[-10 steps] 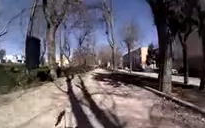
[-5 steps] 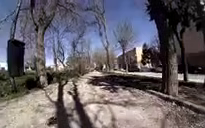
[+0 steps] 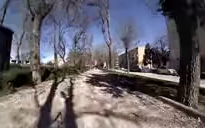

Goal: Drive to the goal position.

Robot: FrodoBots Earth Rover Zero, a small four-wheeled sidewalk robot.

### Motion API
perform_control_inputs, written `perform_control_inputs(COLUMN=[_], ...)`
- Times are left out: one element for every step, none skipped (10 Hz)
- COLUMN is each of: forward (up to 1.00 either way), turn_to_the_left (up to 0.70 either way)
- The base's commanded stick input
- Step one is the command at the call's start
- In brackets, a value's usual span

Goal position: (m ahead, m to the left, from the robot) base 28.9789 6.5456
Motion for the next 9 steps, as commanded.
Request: perform_control_inputs(forward=[1.0, 1.0, 1.0, 1.0, 1.0, 1.0, 1.0, 1.0, 1.0], turn_to_the_left=[0.0, 0.0, 0.0, 0.0, 0.0, 0.0, 0.0, 0.0, 0.0])
